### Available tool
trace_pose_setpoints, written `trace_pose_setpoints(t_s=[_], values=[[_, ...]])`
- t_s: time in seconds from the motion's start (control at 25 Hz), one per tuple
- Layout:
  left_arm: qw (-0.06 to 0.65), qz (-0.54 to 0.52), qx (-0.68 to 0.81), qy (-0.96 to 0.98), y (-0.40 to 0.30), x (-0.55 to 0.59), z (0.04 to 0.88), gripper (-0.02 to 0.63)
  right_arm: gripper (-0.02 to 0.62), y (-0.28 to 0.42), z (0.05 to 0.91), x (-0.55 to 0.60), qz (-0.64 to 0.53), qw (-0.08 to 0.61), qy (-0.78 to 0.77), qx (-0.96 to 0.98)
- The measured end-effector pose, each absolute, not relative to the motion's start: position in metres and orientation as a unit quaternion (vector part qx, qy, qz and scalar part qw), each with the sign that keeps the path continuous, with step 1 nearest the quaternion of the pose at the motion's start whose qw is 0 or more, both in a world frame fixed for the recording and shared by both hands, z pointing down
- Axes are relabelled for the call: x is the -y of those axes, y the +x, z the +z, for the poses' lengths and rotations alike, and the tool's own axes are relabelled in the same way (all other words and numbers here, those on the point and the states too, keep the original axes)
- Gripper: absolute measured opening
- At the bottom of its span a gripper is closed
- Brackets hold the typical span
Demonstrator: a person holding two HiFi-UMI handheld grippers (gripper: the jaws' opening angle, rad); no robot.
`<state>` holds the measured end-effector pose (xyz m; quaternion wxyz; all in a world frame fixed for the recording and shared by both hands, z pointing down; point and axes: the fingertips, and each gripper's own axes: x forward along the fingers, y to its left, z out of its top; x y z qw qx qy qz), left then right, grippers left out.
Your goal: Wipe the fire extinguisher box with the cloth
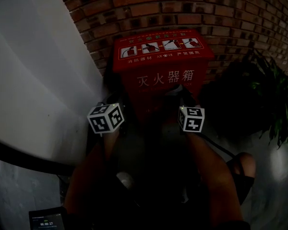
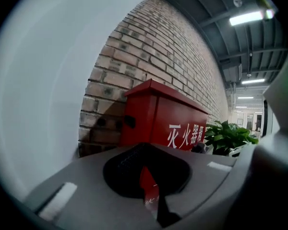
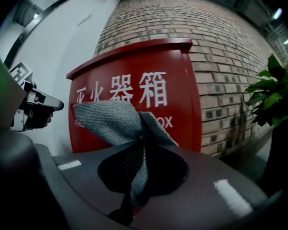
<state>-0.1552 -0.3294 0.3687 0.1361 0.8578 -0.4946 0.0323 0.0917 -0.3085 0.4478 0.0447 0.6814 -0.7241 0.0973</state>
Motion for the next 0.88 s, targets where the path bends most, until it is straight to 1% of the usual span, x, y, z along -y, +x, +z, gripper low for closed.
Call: trace_pose_setpoints(t_s=[0.08, 0.24, 0.48, 0.68, 0.88], values=[[0.123, 0.039, 0.502, 0.855, -0.150, 0.331, 0.375, -0.002, 0.031, 0.112, 0.450, 0.304, 0.101, 0.046, 0.693, 0.712], [0.124, 0.045, 0.512, 0.849, -0.147, 0.326, 0.384, -0.002, 0.032, 0.144, 0.448, 0.297, 0.118, 0.031, 0.708, 0.695], [0.124, 0.043, 0.523, 0.842, -0.156, 0.319, 0.392, -0.002, 0.032, 0.156, 0.456, 0.289, 0.116, 0.047, 0.707, 0.696], [0.122, 0.052, 0.522, 0.843, -0.163, 0.312, 0.401, -0.002, 0.032, 0.137, 0.476, 0.286, 0.121, 0.071, 0.695, 0.705], [0.117, 0.057, 0.521, 0.843, -0.177, 0.303, 0.405, -0.002, 0.032, 0.075, 0.497, 0.289, 0.124, 0.095, 0.654, 0.740]])
